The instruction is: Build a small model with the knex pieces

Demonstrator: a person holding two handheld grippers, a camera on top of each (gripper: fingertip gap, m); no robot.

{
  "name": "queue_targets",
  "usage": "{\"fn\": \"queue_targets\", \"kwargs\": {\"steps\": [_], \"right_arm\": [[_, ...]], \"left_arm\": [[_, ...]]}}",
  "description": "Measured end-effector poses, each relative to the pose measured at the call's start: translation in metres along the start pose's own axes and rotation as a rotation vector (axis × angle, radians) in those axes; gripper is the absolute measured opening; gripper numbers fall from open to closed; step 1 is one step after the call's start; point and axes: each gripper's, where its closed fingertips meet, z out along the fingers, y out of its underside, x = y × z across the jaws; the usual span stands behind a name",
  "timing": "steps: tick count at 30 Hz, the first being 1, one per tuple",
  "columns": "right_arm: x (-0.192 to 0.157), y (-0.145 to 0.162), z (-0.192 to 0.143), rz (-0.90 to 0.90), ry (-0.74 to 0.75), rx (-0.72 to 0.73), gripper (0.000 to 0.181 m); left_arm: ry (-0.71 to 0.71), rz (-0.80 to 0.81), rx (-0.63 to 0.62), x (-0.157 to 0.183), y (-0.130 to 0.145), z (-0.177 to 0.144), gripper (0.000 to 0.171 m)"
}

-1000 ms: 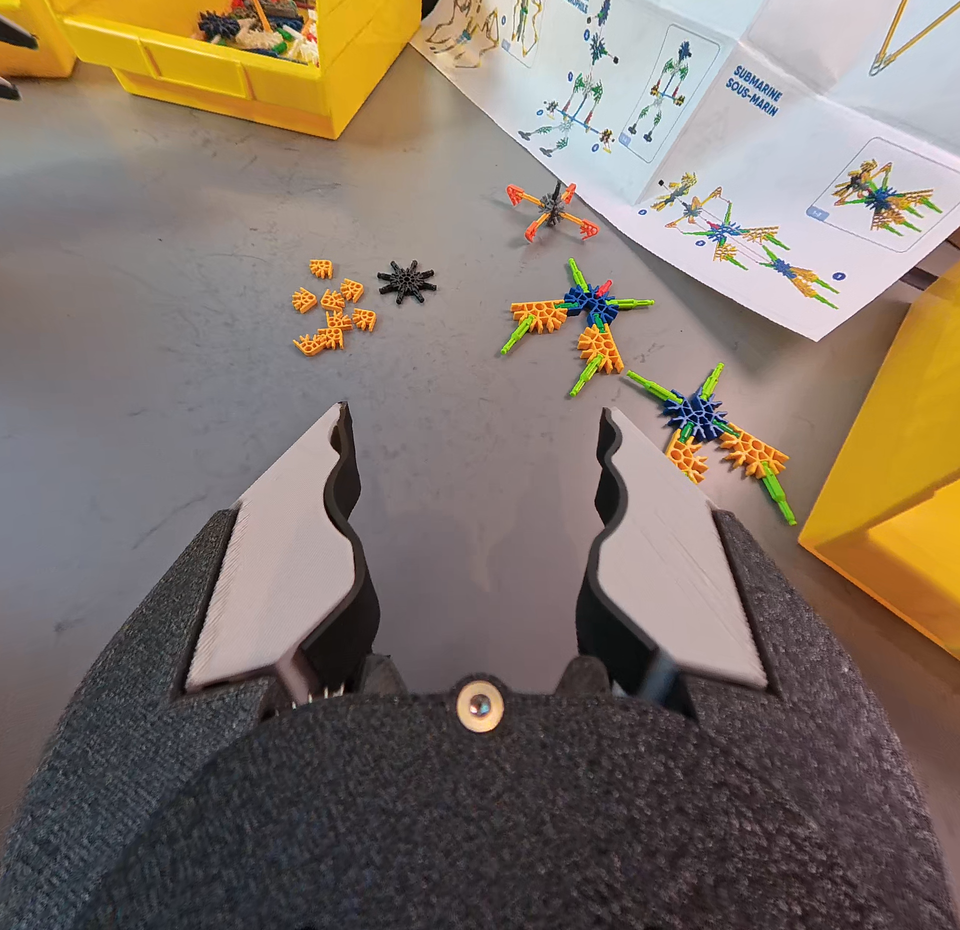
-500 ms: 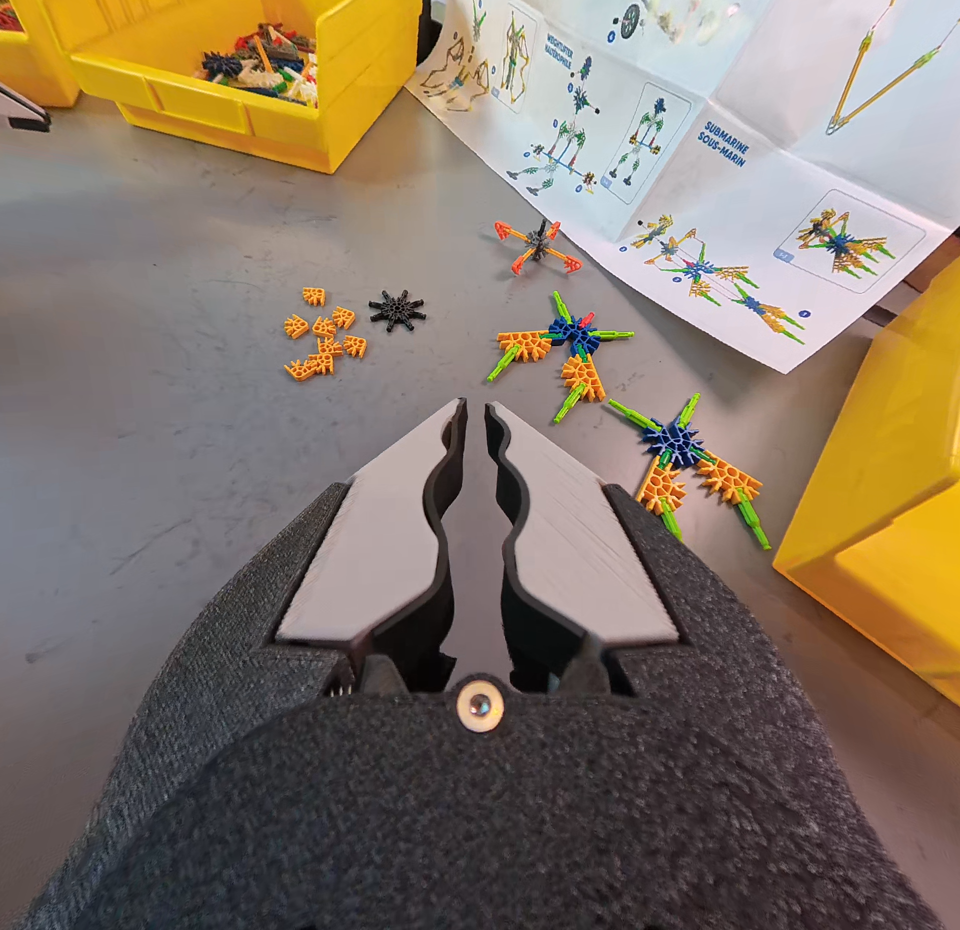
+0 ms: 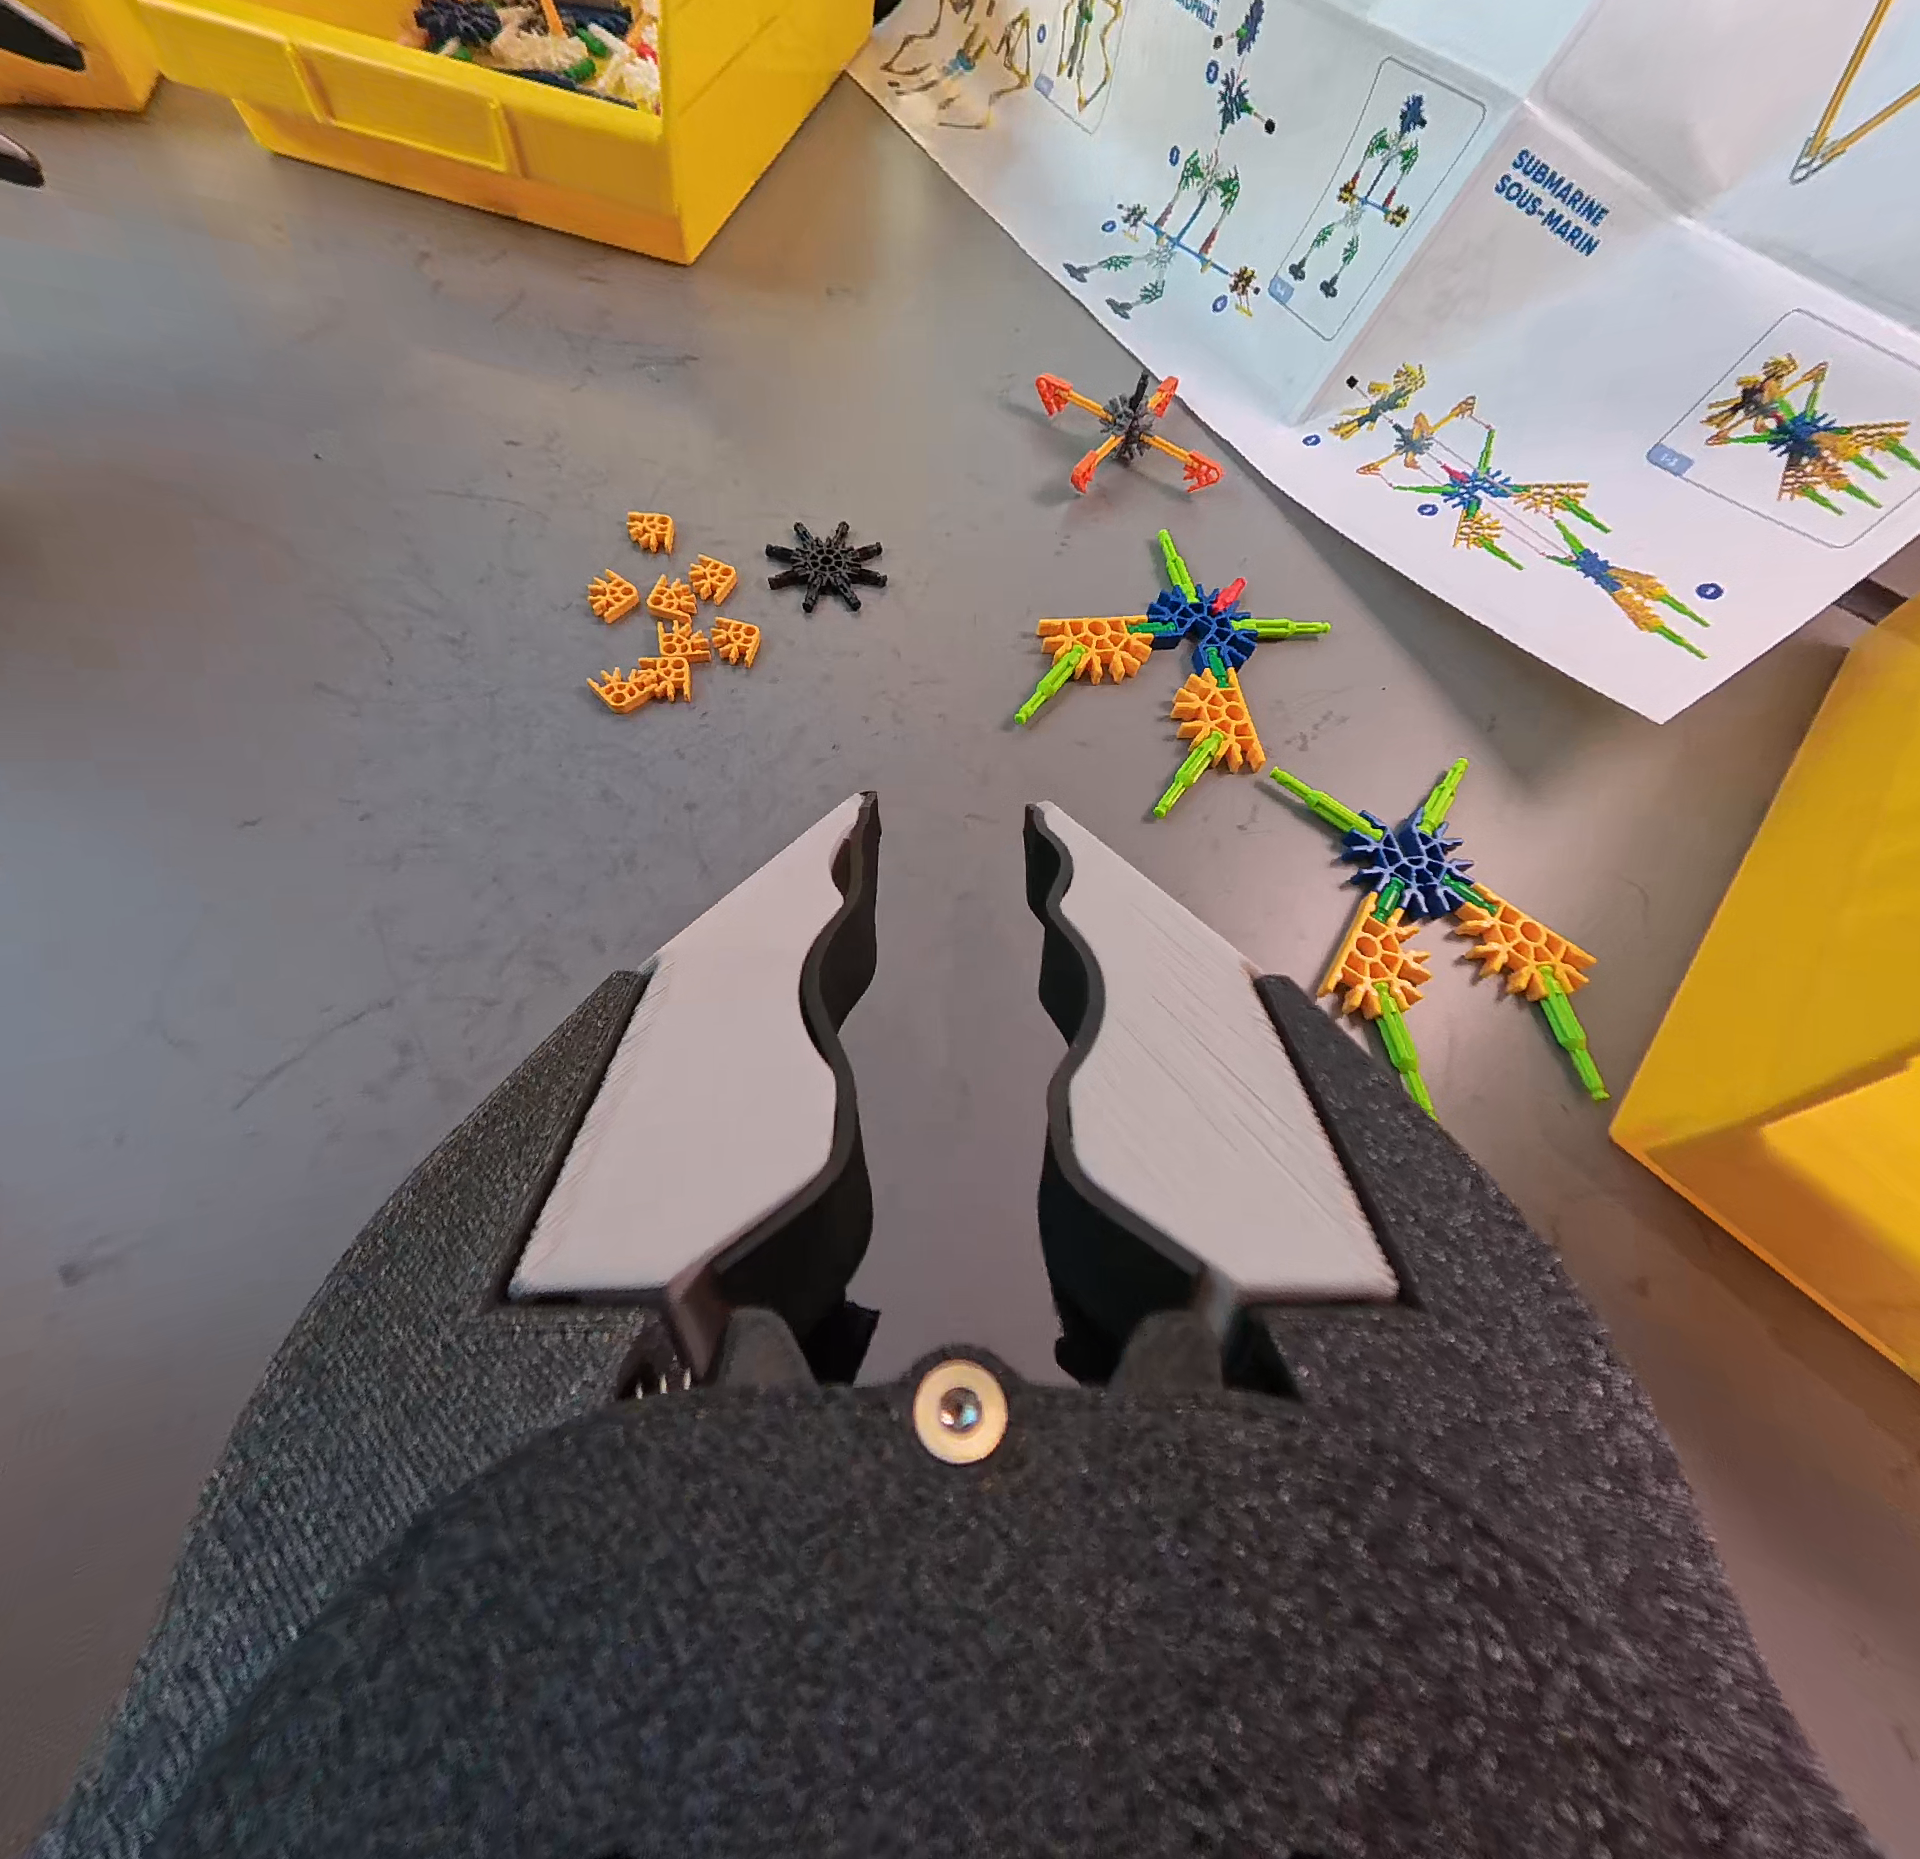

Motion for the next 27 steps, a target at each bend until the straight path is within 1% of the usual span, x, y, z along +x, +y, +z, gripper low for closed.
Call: {"fn": "queue_targets", "kwargs": {"steps": [3,7,9,14,17,19,21,23,25,27], "right_arm": [[-0.001,-0.002,0.004,-0.008,0.01,0.003,0.048],[-0.004,-0.009,0.007,-0.051,0.017,0.021,0.057],[-0.007,-0.014,0.008,-0.053,-0.006,0.033,0.058],[-0.016,-0.033,0.008,-0.096,-0.083,0.048,0.058],[-0.027,-0.045,0.011,-0.165,-0.141,0.038,0.053],[-0.036,-0.054,0.015,-0.235,-0.178,0.023,0.048],[-0.045,-0.063,0.022,-0.315,-0.217,0.006,0.042],[-0.05,-0.068,0.037,-0.382,-0.266,-0.034,0.037],[-0.051,-0.07,0.061,-0.418,-0.312,-0.083,0.037],[-0.047,-0.073,0.09,-0.436,-0.34,-0.107,0.037]], "left_arm": [[0.006,-0.011,0.011,0.0,-0.002,-0.001,0.065],[0.008,-0.029,0.043,-0.002,-0.007,-0.004,0.068],[0.01,-0.029,0.067,-0.003,-0.011,-0.007,0.061],[0.018,0.037,0.111,0.002,-0.026,-0.01,0.032],[0.031,0.093,0.094,0.007,-0.038,-0.006,0.028],[0.051,0.147,0.083,0.013,-0.052,-0.001,0.026],[0.09,0.193,0.06,0.021,-0.066,0.009,0.026],[0.139,0.228,0.061,0.03,-0.084,0.027,0.027],[0.194,0.24,0.09,0.038,-0.101,0.052,0.027],[0.236,0.242,0.092,0.04,-0.106,0.083,0.027]]}}
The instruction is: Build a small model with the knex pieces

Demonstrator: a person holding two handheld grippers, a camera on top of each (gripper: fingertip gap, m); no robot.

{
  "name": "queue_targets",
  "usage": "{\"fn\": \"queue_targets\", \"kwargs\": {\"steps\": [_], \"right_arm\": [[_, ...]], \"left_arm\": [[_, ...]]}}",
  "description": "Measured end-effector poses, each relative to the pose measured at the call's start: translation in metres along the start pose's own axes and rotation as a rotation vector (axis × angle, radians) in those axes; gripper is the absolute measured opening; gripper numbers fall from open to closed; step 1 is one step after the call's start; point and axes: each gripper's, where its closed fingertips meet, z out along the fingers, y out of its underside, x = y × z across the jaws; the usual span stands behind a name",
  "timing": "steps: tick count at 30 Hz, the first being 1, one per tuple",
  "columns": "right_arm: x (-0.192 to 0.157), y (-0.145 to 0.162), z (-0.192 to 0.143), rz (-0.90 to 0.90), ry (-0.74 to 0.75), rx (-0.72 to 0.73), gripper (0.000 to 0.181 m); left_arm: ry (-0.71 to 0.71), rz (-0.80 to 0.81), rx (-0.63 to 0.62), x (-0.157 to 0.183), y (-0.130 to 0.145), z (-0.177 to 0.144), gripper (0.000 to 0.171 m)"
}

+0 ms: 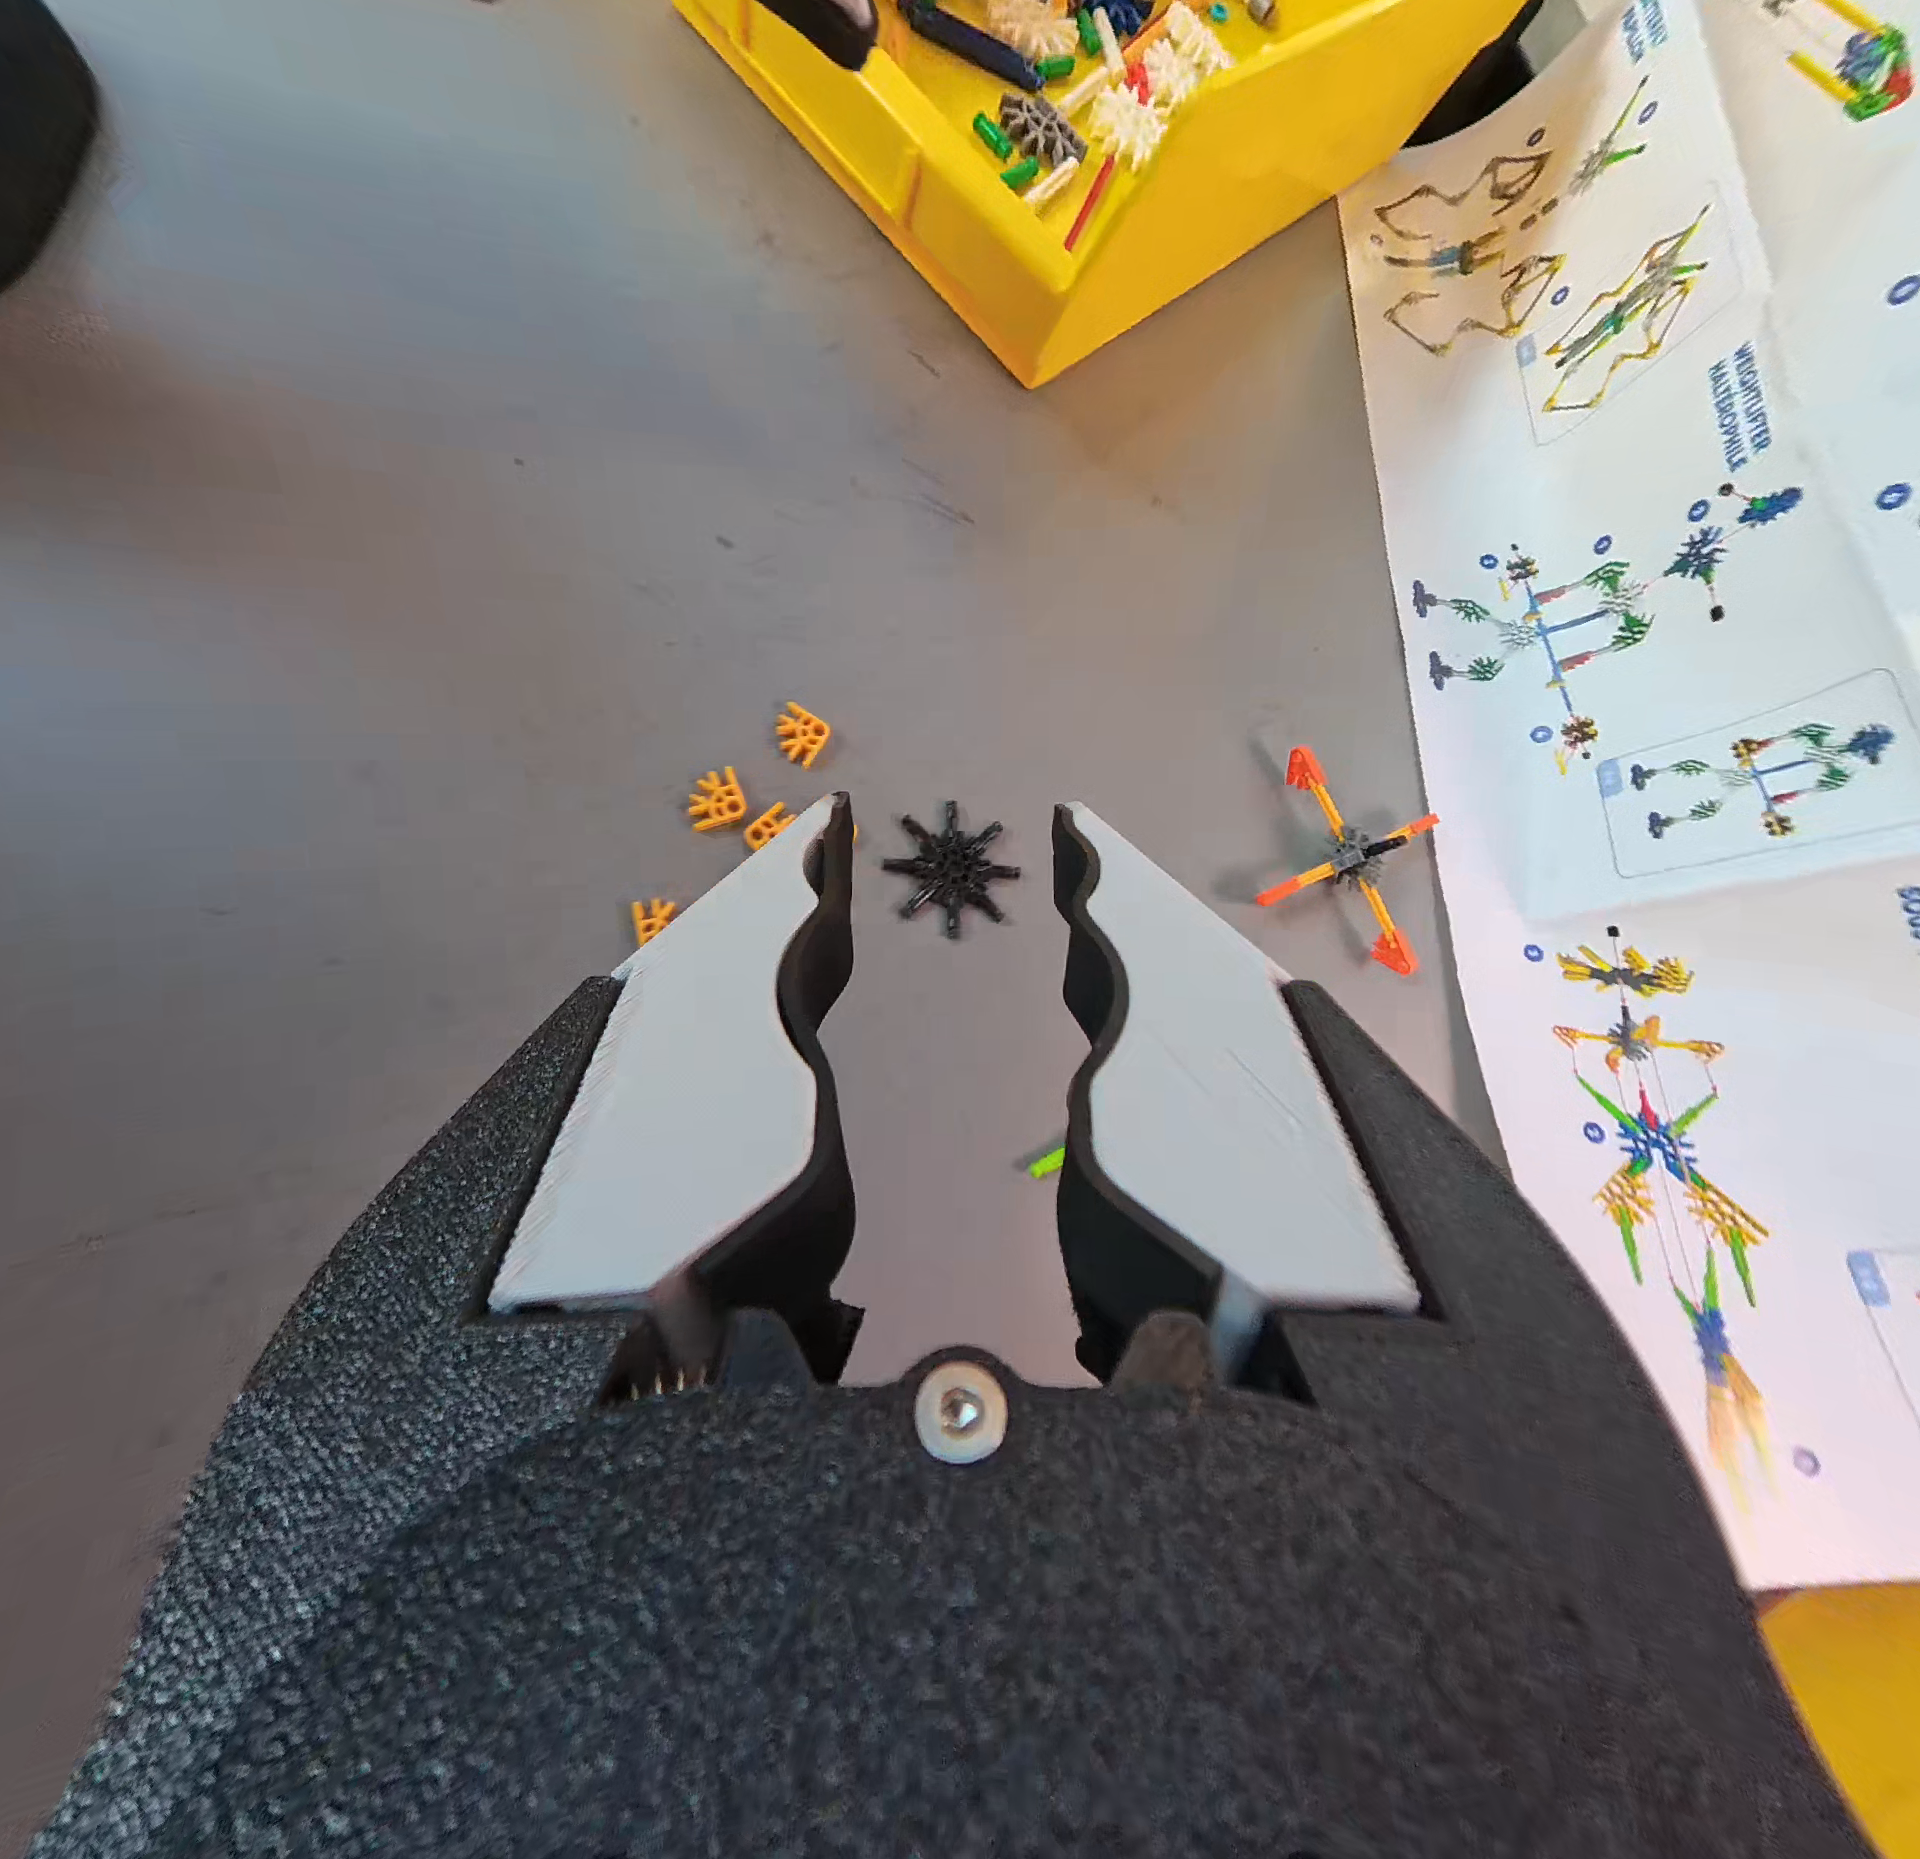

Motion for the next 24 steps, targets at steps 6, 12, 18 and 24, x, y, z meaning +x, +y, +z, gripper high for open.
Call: {"fn": "queue_targets", "kwargs": {"steps": [6,12,18,24], "right_arm": [[0.009,0.043,0.051,0.076,-0.087,-0.119,0.04],[0.002,0.056,0.058,0.12,-0.156,-0.152,0.041],[-0.002,0.056,0.06,0.168,-0.206,-0.177,0.03],[-0.002,0.062,0.054,0.175,-0.181,-0.207,0.019]], "left_arm": [[0.127,-0.055,-0.13,0.01,0.059,0.041,0.028],[0.265,-0.053,-0.281,0.034,0.097,0.041,0.033],[0.31,-0.038,-0.37,0.046,0.119,0.045,0.03],[0.288,0.006,-0.4,0.048,0.128,0.049,0.018]]}}
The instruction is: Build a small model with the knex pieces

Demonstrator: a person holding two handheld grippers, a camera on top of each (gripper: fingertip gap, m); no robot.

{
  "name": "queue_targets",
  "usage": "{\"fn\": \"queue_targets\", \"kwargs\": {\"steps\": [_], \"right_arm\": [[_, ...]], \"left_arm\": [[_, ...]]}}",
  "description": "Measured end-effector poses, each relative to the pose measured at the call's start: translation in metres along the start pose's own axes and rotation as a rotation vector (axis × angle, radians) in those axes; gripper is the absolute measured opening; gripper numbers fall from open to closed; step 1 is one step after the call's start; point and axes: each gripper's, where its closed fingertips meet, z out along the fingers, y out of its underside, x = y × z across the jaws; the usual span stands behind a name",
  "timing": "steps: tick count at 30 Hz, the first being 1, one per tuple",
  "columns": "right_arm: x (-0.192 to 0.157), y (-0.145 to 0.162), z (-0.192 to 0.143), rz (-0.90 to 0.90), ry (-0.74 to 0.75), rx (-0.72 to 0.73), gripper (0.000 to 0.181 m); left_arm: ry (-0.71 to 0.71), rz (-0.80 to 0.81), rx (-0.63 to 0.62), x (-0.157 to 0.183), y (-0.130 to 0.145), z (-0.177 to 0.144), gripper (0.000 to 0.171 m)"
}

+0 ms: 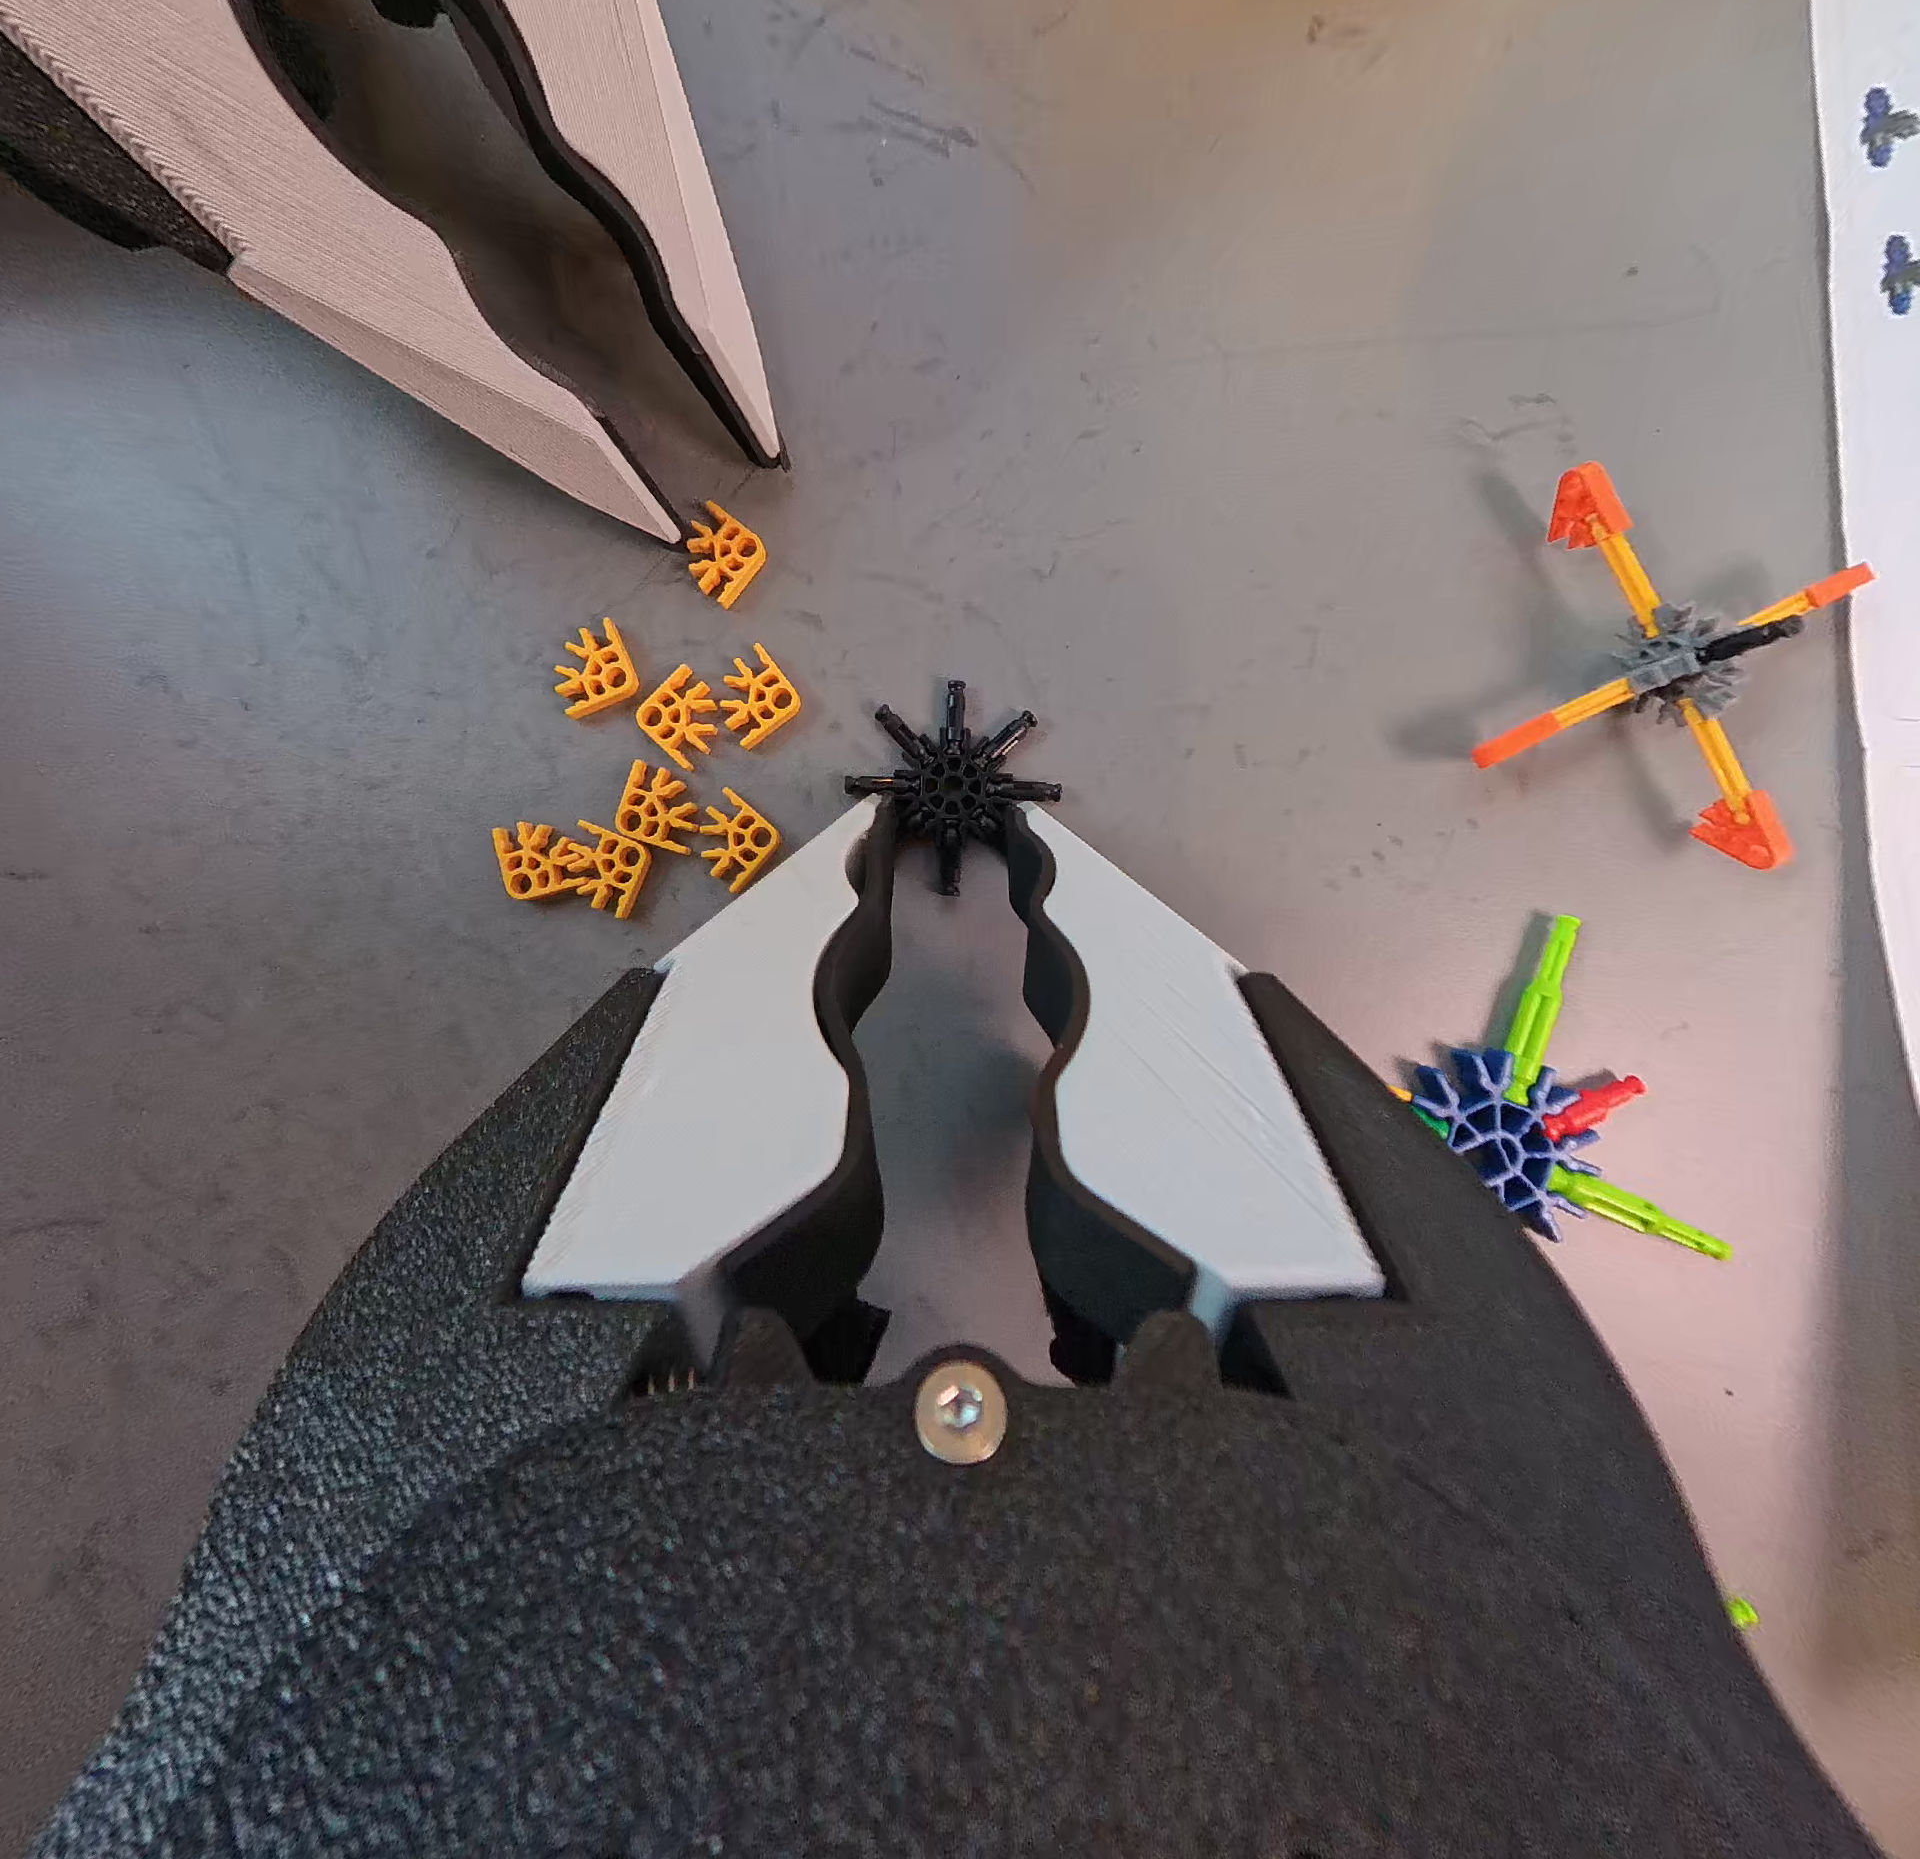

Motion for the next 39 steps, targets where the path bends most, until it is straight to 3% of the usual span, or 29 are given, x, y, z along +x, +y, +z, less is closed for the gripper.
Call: {"fn": "queue_targets", "kwargs": {"steps": [3,10,15,18,23,29,39], "right_arm": [[0.0,0.003,-0.003,0.019,-0.004,0.002,0.018],[-0.012,-0.007,-0.026,0.004,-0.028,0.067,0.018],[-0.008,0.009,-0.029,-0.032,0.005,-0.007,0.018],[-0.004,0.016,-0.026,-0.01,-0.005,-0.027,0.018],[-0.012,0.023,-0.016,-0.045,-0.023,-0.069,0.018],[-0.031,0.01,-0.008,-0.061,-0.082,-0.024,0.018],[-0.046,-0.006,-0.001,-0.093,-0.077,0.016,0.022]], "left_arm": [[-0.03,0.034,-0.006,-0.003,0.002,0.0,0.002],[-0.056,0.014,-0.004,-0.013,0.005,-0.007,0.0],[-0.018,-0.023,0.038,-0.009,-0.003,-0.006,0.028],[-0.022,-0.001,0.011,-0.007,-0.003,0.002,0.03],[-0.008,0.04,-0.004,-0.004,-0.005,0.007,0.017],[-0.024,0.069,-0.005,-0.002,-0.004,0.006,0.006],[-0.102,0.009,0.01,-0.022,0.003,-0.007,0.007]]}}
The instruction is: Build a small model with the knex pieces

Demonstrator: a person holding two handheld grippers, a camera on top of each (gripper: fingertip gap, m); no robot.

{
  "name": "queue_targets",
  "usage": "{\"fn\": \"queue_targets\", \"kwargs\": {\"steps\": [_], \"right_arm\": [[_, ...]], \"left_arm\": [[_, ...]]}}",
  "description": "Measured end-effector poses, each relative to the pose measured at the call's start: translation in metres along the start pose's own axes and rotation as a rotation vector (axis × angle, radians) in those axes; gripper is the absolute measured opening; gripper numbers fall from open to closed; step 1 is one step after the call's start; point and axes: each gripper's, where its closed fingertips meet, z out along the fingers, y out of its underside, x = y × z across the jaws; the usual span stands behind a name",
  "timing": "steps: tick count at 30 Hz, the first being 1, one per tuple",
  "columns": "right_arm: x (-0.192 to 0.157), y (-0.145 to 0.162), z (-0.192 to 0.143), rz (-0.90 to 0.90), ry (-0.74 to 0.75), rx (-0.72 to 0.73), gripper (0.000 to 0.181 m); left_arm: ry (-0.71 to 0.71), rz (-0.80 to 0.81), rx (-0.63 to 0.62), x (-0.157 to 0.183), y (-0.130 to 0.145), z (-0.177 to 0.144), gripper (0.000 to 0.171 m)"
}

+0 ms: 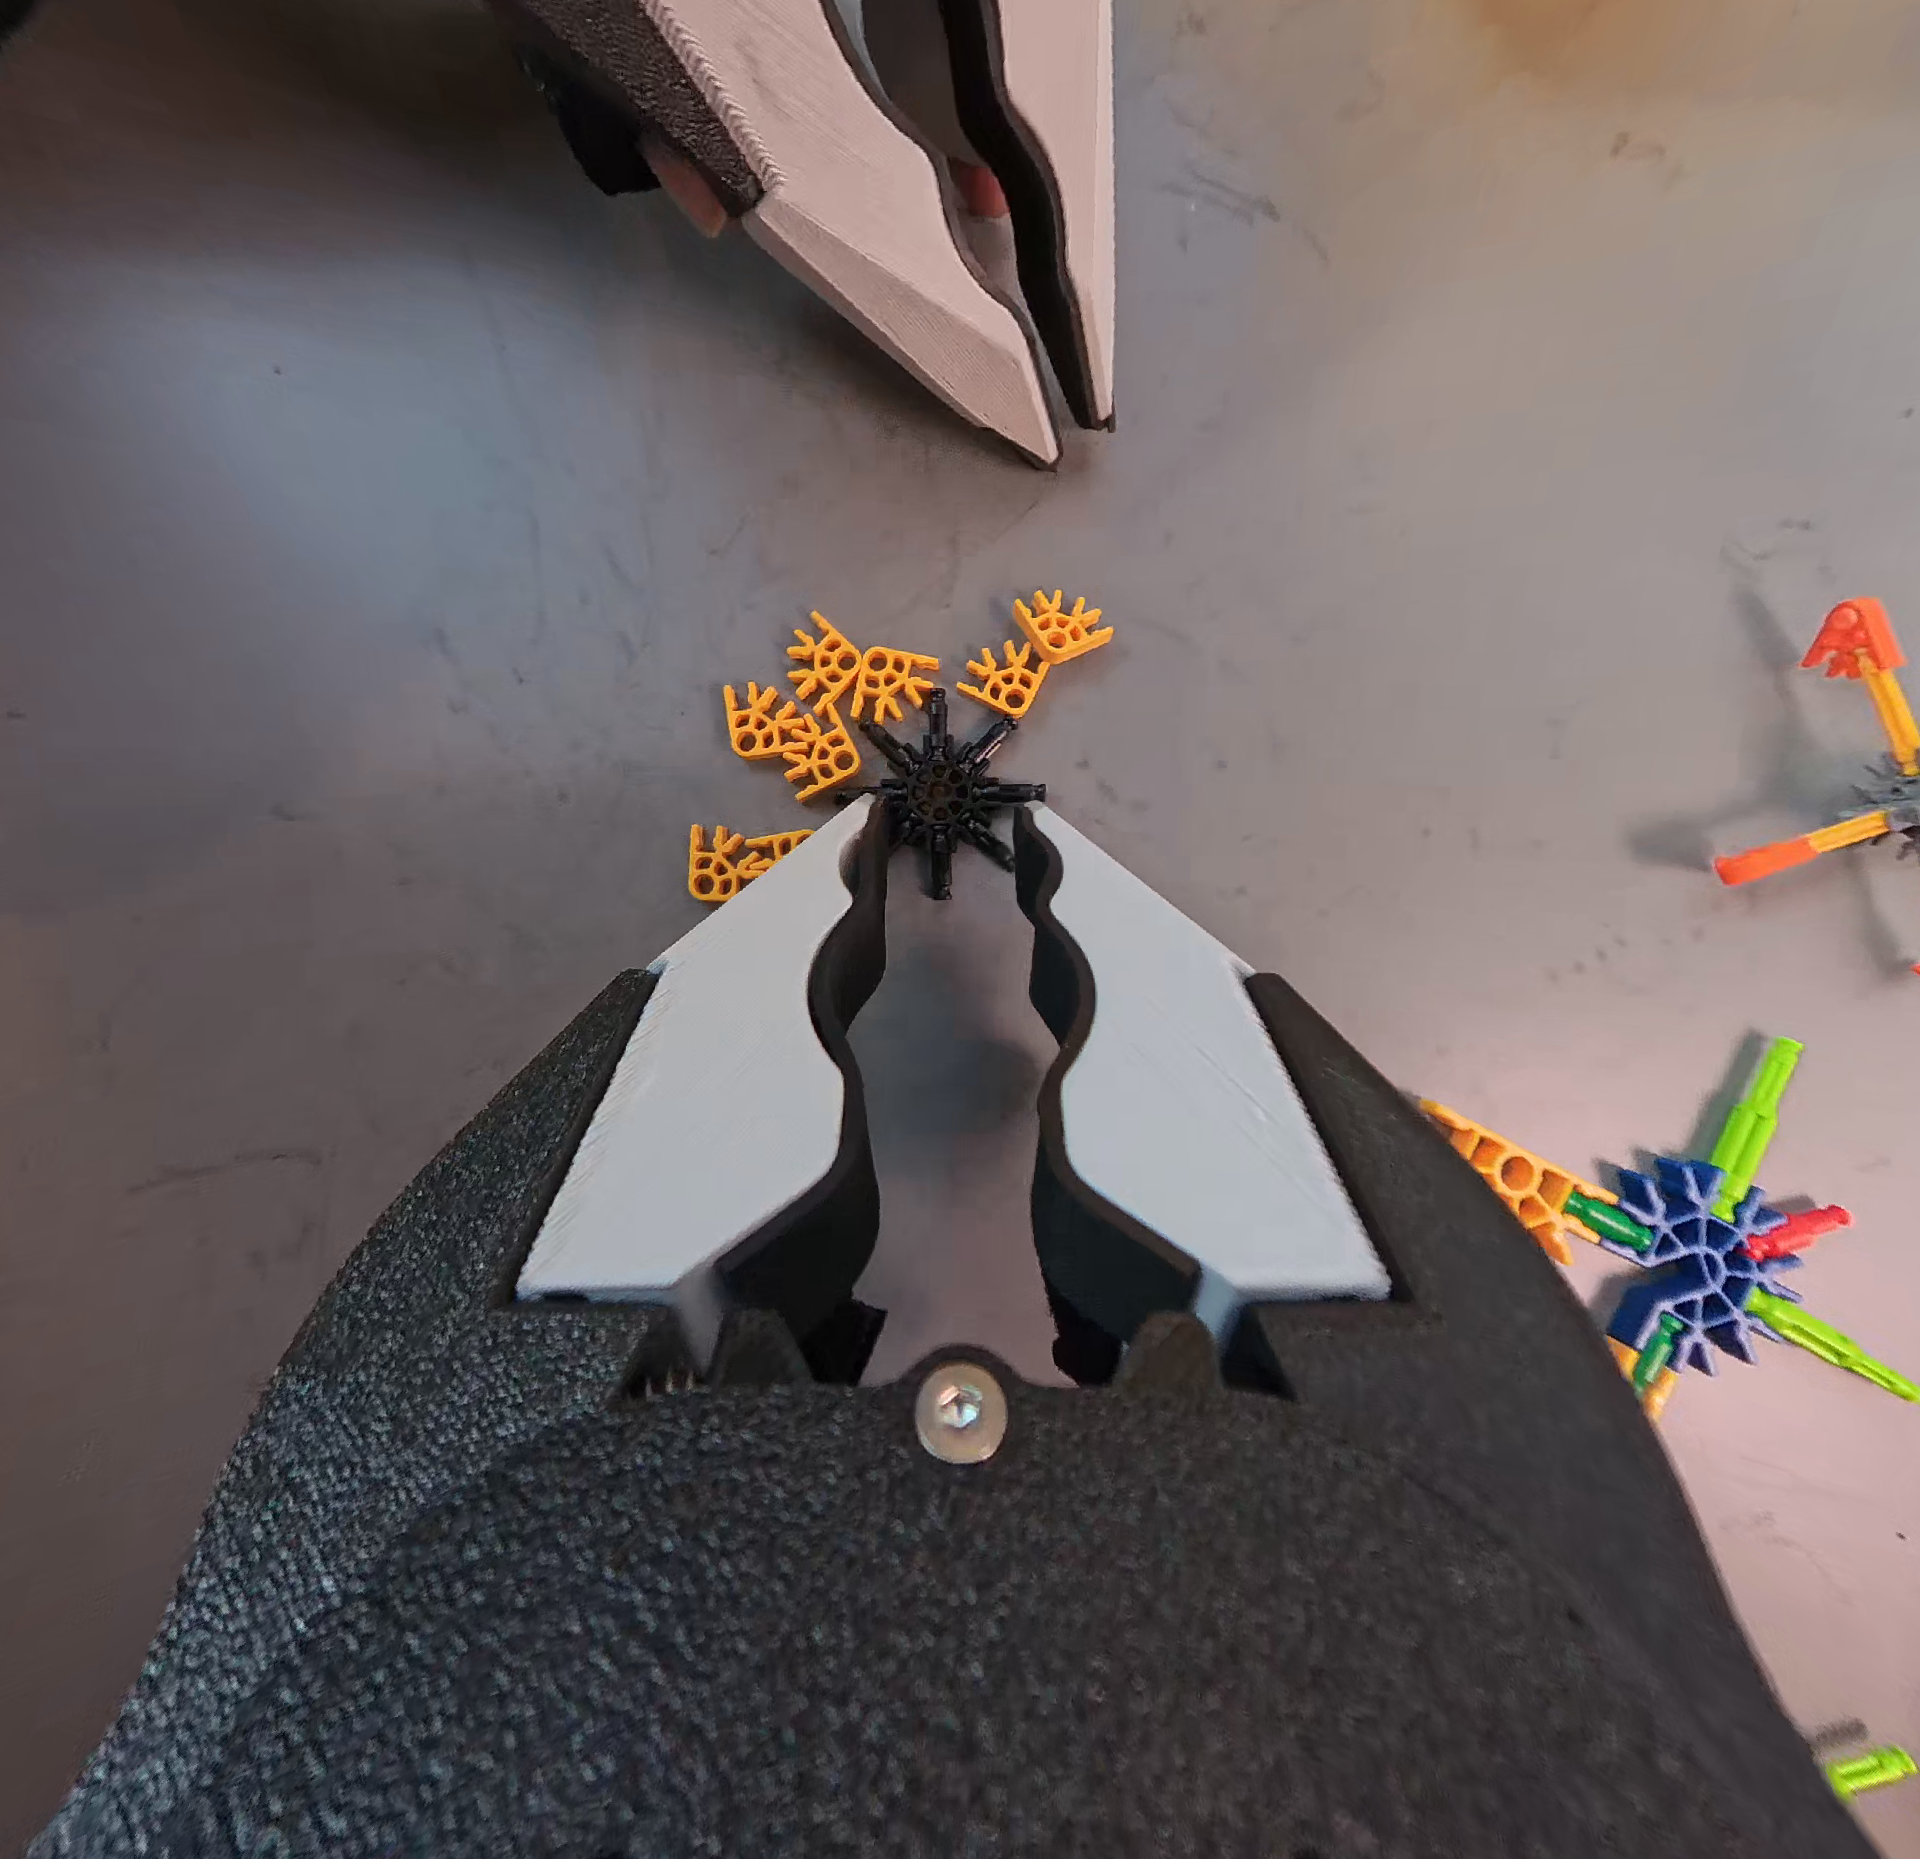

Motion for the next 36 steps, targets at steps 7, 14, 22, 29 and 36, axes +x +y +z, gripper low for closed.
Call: {"fn": "queue_targets", "kwargs": {"steps": [7,14,22,29,36], "right_arm": [[0.012,0.004,-0.012,0.006,-0.008,0.048,0.039],[-0.002,0.012,-0.008,-0.086,-0.079,0.024,0.04],[0.003,0.009,-0.004,-0.002,-0.056,0.02,0.026],[-0.011,0.017,-0.01,-0.013,-0.103,-0.051,0.023],[0.005,0.0,-0.011,0.028,-0.071,0.069,0.027]], "left_arm": [[0.052,-0.043,0.047,0.005,-0.007,-0.004,0.014],[0.083,-0.037,0.028,0.013,-0.005,-0.003,0.016],[0.107,-0.025,0.014,0.018,-0.003,-0.001,0.016],[0.134,-0.031,0.029,0.024,-0.007,-0.002,0.016],[0.087,-0.017,0.028,0.019,-0.011,0.005,0.016]]}}
